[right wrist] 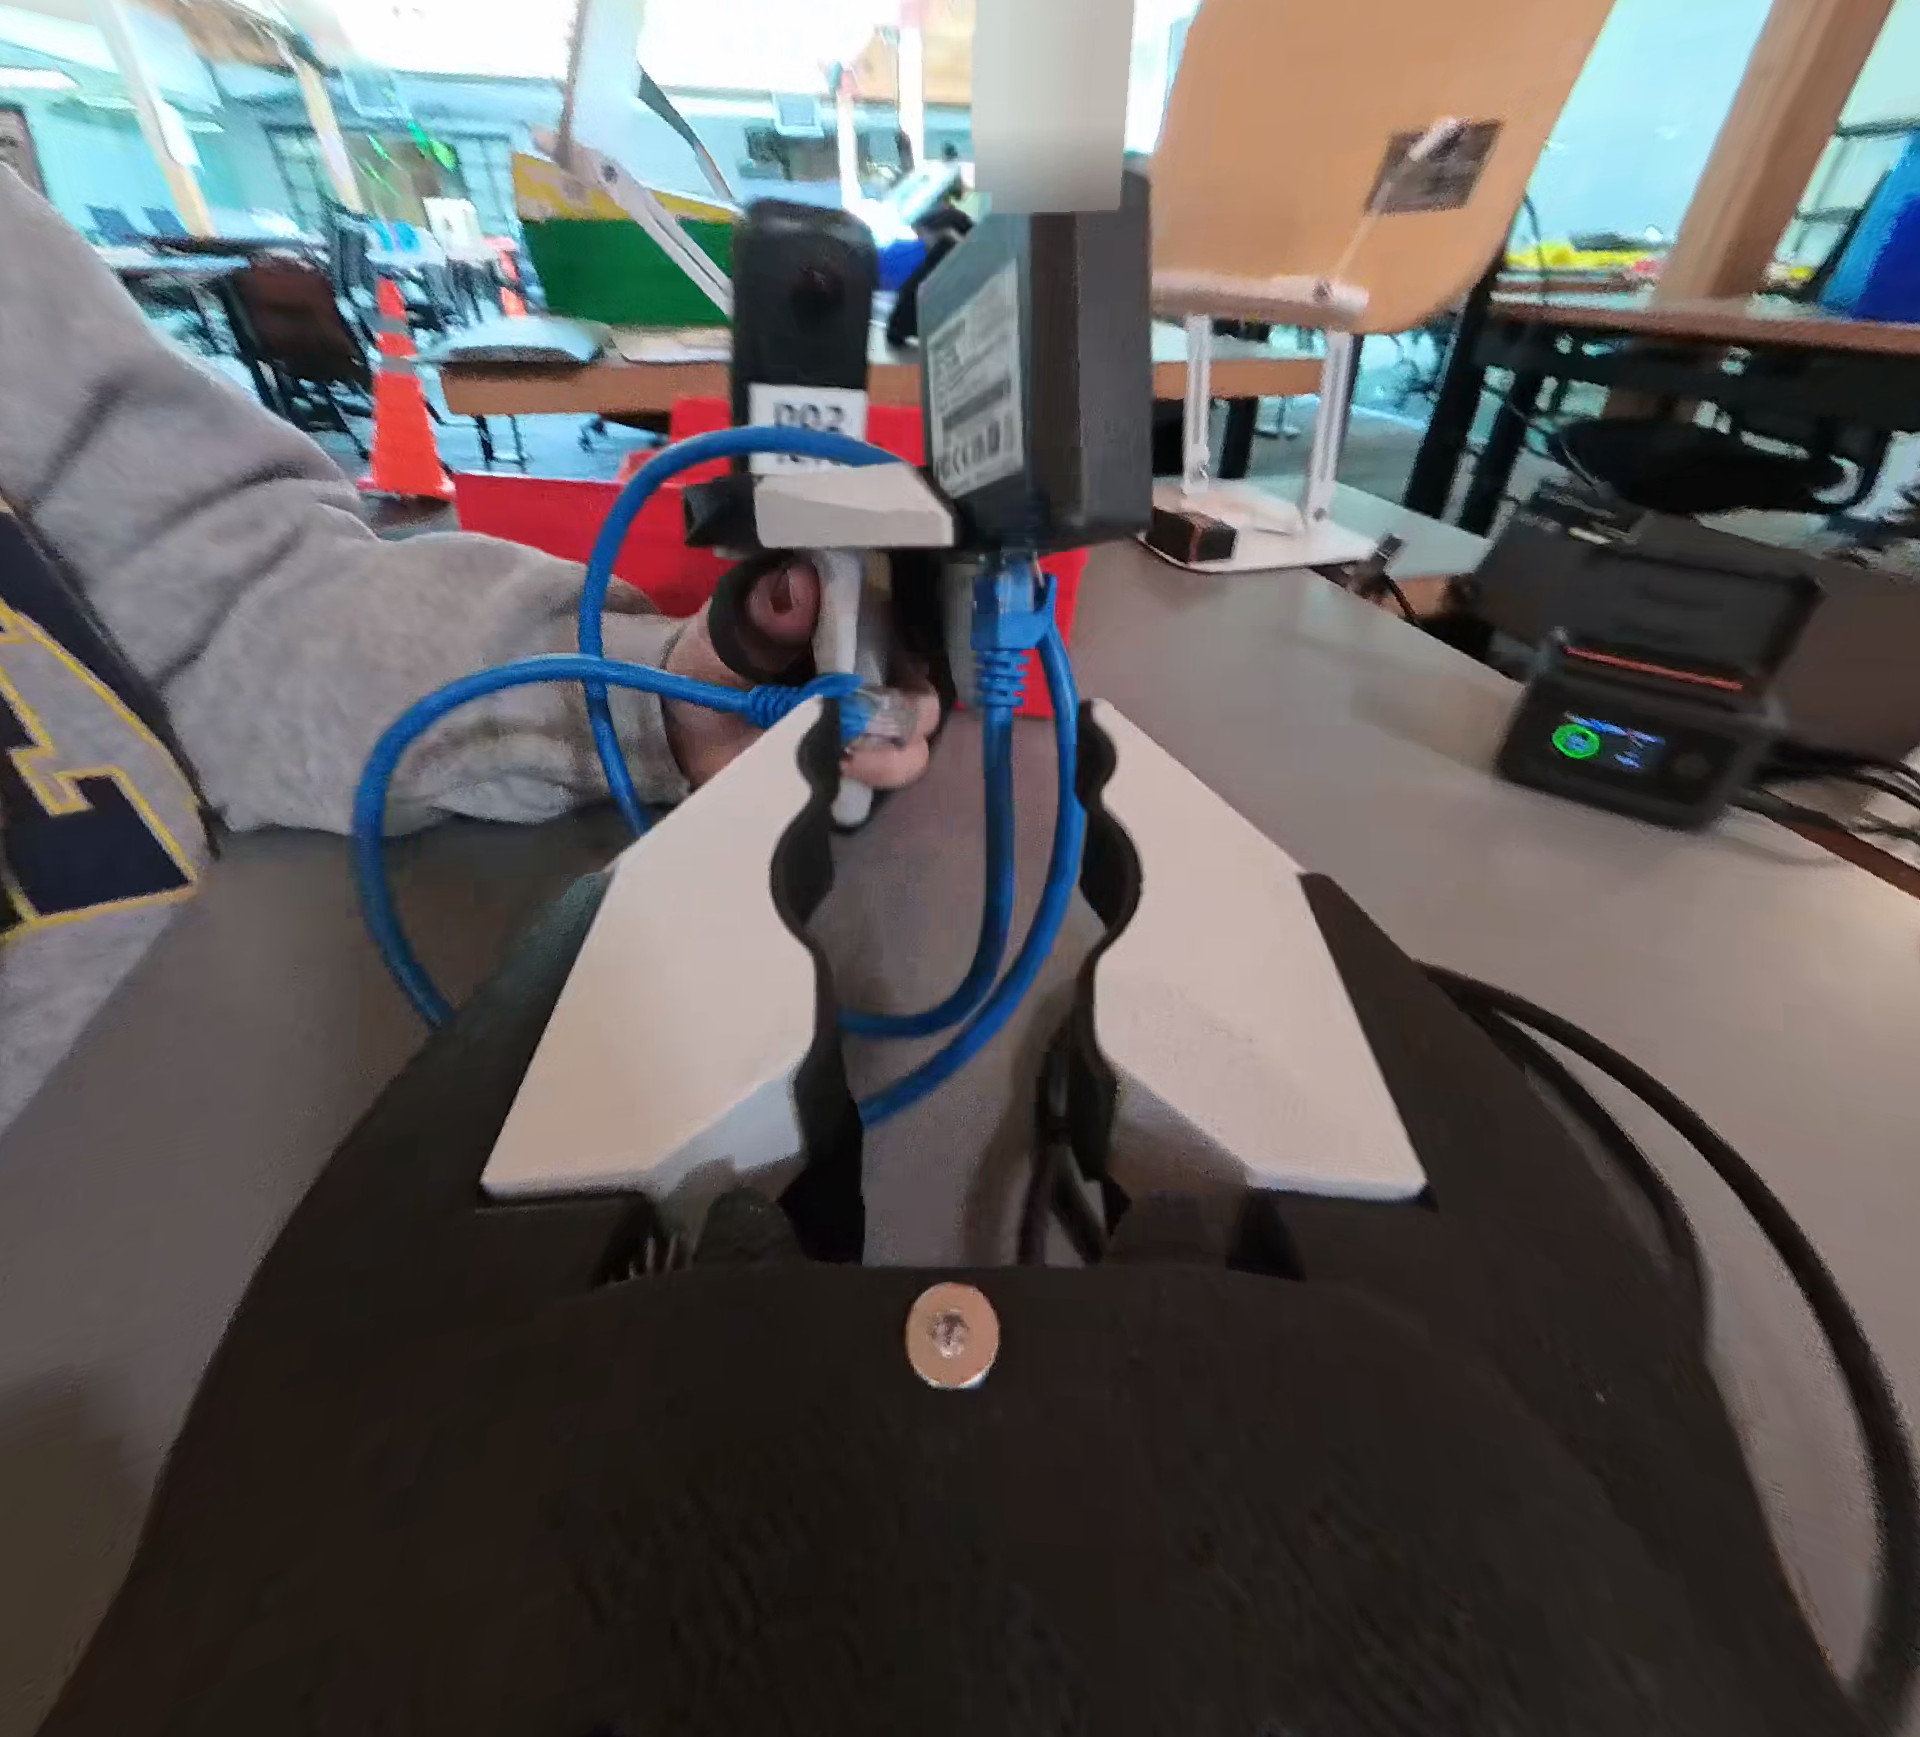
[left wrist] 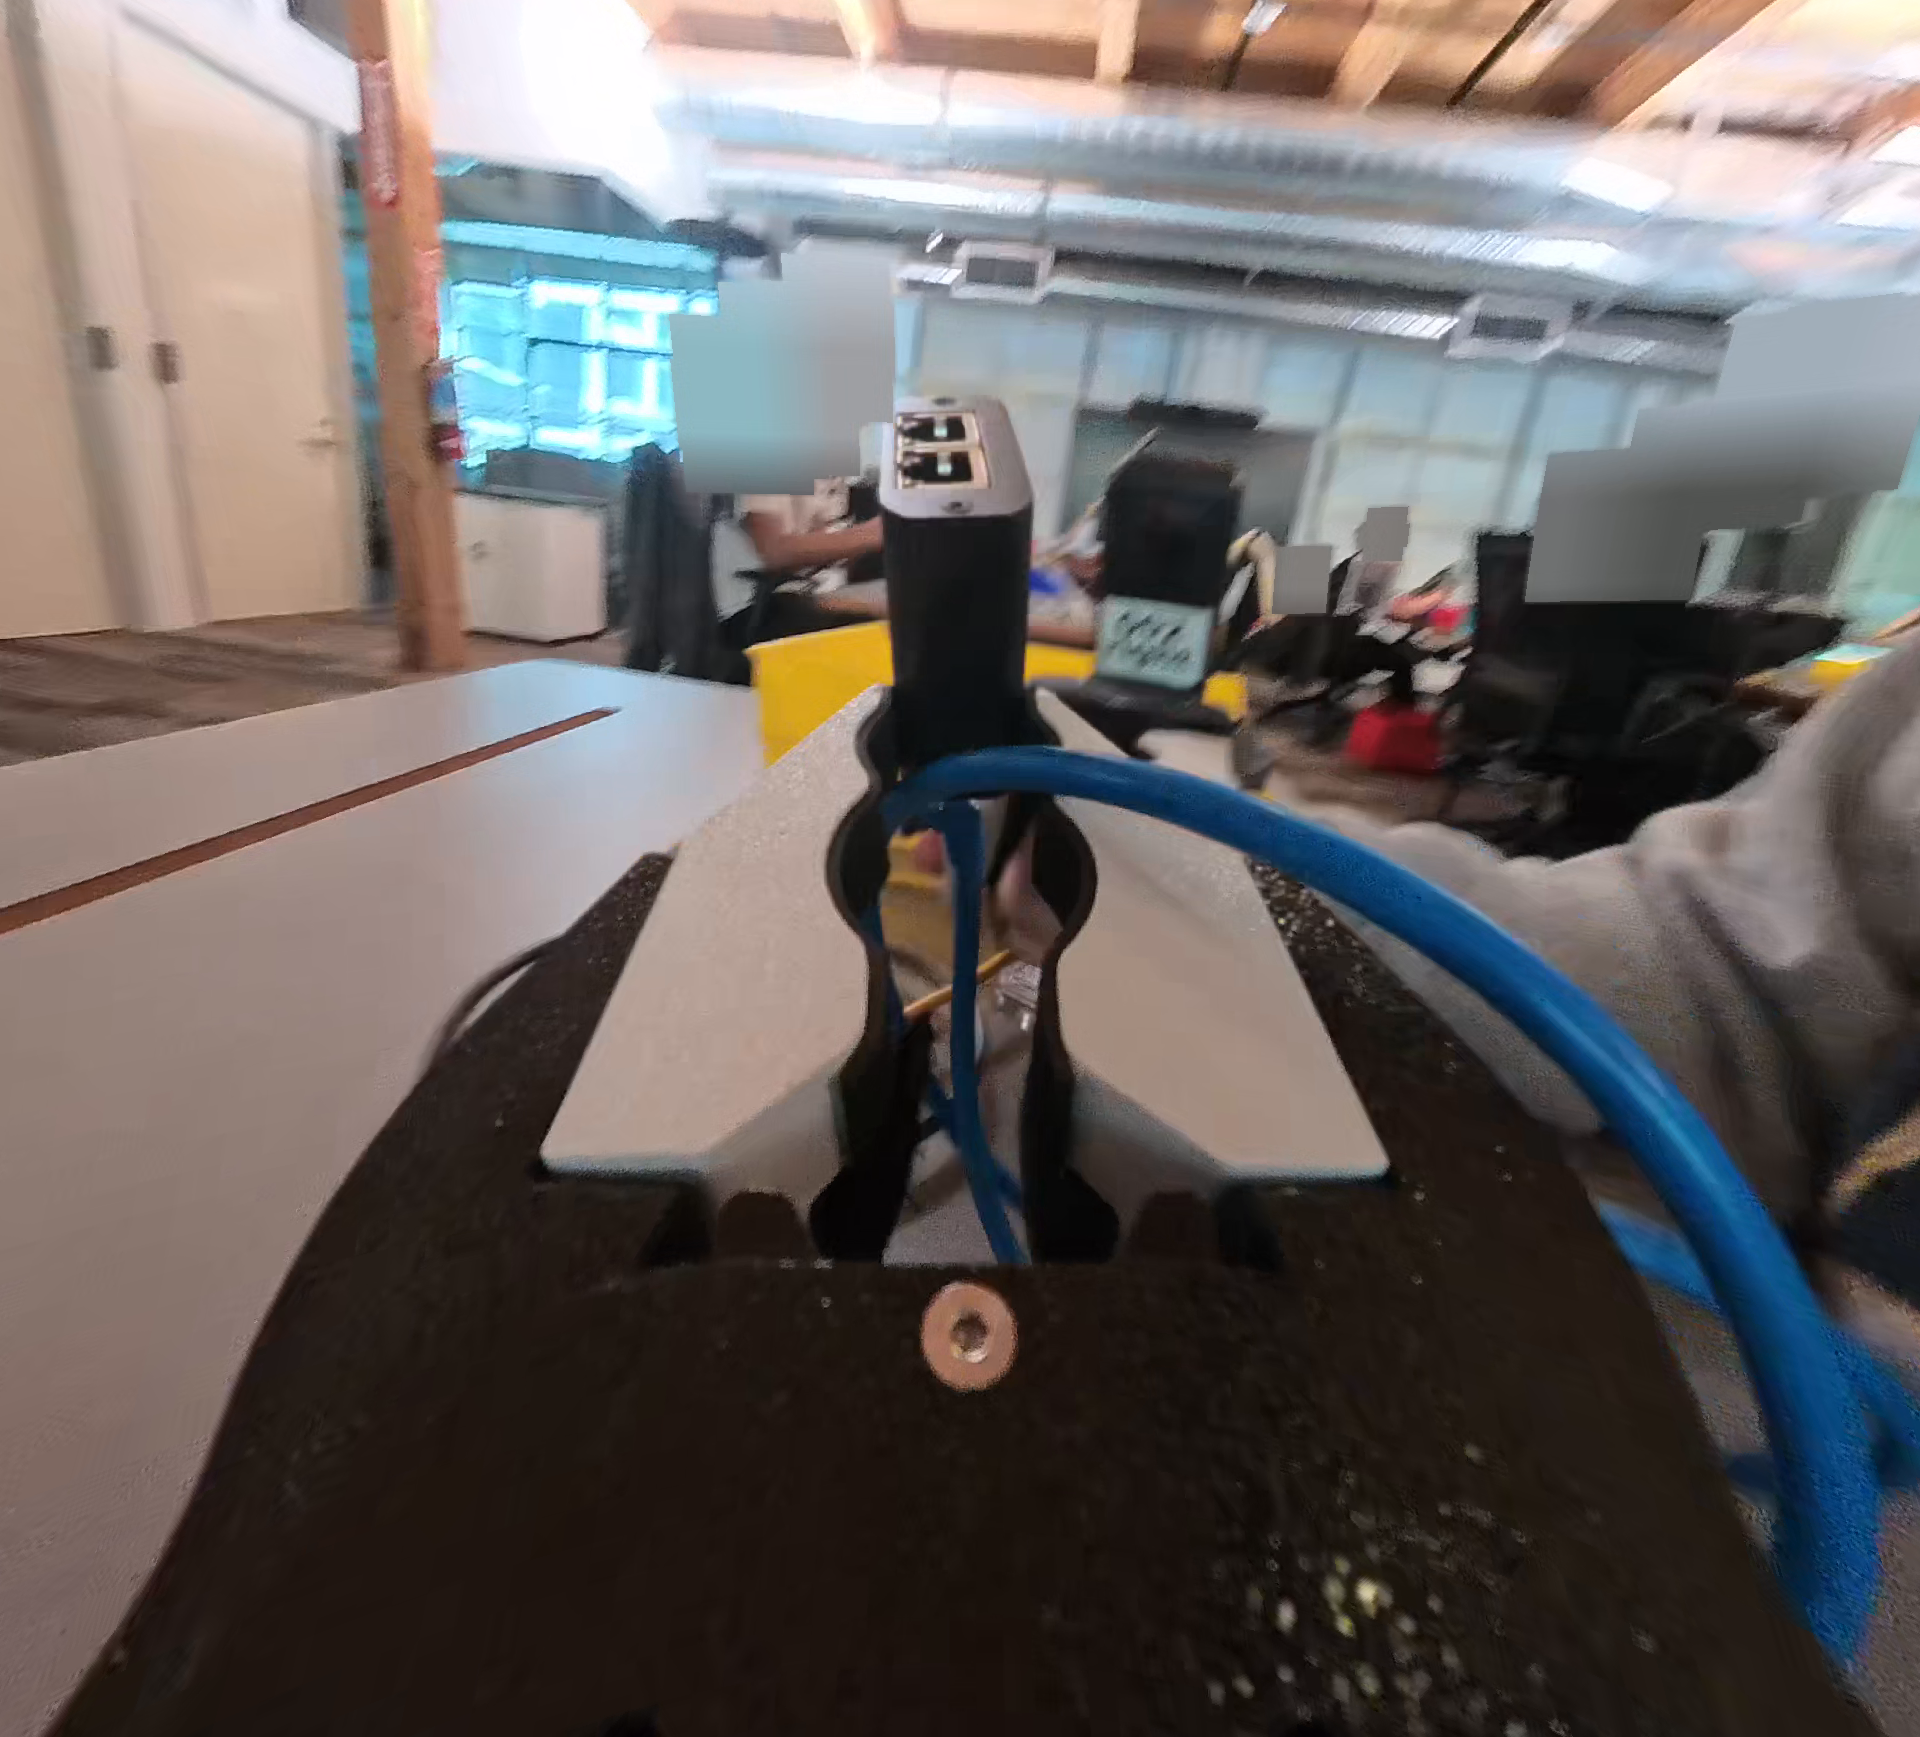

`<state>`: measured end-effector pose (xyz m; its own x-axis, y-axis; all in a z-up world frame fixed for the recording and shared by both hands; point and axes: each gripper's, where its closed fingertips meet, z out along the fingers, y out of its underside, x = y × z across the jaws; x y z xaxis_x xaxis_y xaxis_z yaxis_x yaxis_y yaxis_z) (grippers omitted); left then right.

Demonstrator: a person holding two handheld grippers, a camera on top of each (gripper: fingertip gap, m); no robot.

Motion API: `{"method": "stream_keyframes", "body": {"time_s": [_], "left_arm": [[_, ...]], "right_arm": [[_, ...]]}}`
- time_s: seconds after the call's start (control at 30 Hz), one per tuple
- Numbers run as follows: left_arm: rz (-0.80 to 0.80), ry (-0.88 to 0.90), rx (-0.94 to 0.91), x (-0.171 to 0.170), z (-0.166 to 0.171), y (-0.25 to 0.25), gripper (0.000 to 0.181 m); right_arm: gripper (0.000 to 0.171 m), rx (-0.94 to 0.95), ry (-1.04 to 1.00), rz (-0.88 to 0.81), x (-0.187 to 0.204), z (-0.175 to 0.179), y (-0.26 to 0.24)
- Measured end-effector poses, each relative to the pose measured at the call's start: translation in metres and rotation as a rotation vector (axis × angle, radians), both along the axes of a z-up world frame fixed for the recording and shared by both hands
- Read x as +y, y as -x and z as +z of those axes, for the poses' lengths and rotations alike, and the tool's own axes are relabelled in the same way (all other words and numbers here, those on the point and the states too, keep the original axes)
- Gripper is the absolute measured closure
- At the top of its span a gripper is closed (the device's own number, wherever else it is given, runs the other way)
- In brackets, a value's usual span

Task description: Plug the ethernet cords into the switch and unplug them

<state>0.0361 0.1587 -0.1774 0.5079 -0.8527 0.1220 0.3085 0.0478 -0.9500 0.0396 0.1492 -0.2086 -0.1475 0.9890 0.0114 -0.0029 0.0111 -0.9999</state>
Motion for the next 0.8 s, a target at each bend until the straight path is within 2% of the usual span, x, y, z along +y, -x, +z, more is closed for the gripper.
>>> {"method": "stream_keyframes", "body": {"time_s": [0.1,0.23,0.37,0.5,0.73,0.77,0.8], "left_arm": [[0.192,-0.043,0.212,0.016,-0.014,0.014,0.162],[0.34,-0.142,0.478,0.02,-0.022,0.026,0.16],[0.326,-0.25,0.713,0.011,-0.03,0.023,0.161],[0.251,-0.299,0.819,-0.005,-0.033,0.019,0.16],[0.143,-0.339,0.811,-0.022,-0.03,0.0,0.161],[0.122,-0.348,0.802,-0.025,-0.029,-0.005,0.161],[0.105,-0.354,0.794,-0.028,-0.028,-0.009,0.161]], "right_arm": [[0.123,0.004,-0.04,-0.077,0.014,0.005,-0.012],[0.124,-0.004,-0.105,-0.159,0.023,0.009,-0.021],[0.128,0.01,-0.197,-0.144,0.011,0.013,-0.016],[0.127,0.005,-0.324,-0.126,-0.006,0.016,-0.01],[0.12,0.009,-0.561,-0.157,-0.03,0.034,-0.002],[0.124,0.002,-0.573,-0.158,-0.032,0.035,-0.001],[0.136,-0.003,-0.576,-0.147,-0.033,0.035,-0.001]]}}
